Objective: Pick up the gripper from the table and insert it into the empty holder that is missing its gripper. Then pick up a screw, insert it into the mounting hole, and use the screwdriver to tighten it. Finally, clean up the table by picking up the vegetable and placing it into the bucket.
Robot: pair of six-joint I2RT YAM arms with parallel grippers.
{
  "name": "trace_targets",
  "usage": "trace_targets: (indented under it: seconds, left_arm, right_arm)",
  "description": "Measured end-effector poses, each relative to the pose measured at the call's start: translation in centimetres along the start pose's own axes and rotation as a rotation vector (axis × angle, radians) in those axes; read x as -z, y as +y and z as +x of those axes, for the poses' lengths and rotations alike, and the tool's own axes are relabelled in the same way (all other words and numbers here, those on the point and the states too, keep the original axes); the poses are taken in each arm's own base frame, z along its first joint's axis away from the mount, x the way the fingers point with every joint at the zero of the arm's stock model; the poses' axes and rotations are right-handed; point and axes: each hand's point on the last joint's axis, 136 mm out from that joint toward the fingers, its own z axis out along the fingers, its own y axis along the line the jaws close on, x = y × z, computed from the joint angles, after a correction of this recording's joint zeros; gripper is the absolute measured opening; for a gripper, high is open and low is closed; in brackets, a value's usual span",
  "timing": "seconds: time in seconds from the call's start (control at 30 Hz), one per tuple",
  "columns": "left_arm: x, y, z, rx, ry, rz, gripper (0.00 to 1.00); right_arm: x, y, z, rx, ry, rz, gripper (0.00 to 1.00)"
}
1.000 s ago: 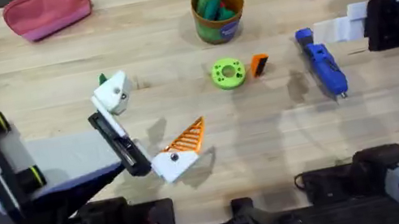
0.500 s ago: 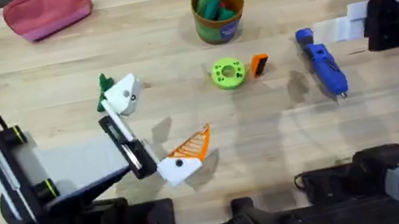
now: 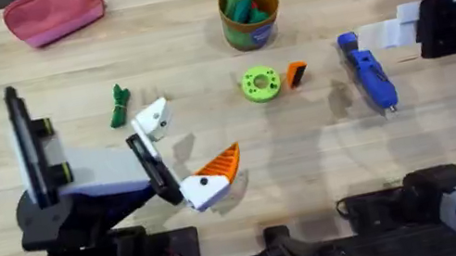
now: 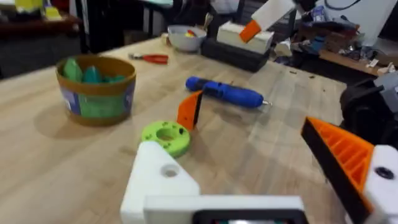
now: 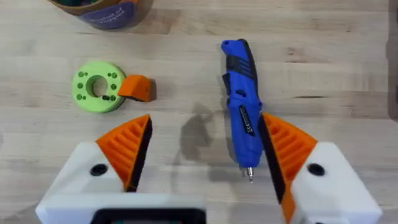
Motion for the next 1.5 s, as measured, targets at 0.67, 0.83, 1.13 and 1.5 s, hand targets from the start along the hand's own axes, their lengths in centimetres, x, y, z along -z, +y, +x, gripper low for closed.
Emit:
trace_targets:
  seconds: [0.67,0.83,1.13,1.5]
  left_arm:
    - [0.2,-1.8,2.1,-0.158,0.063,0.115,0.985]
    - [0.2,-1.9,2.1,-0.159,0.064,0.123,0.986]
    - [0.2,-2.1,2.1,-0.159,0.064,0.134,0.986]
    - [0.2,-2.1,2.1,-0.158,0.064,0.137,0.985]
  right_arm:
    - [0.0,0.0,0.0,0.0,0.0,0.0,0.993]
    - [0.0,0.0,0.0,0.0,0.0,0.0,0.993]
    - [0.0,0.0,0.0,0.0,0.0,0.0,0.994]
    - [0.0,0.0,0.0,0.0,0.0,0.0,0.994]
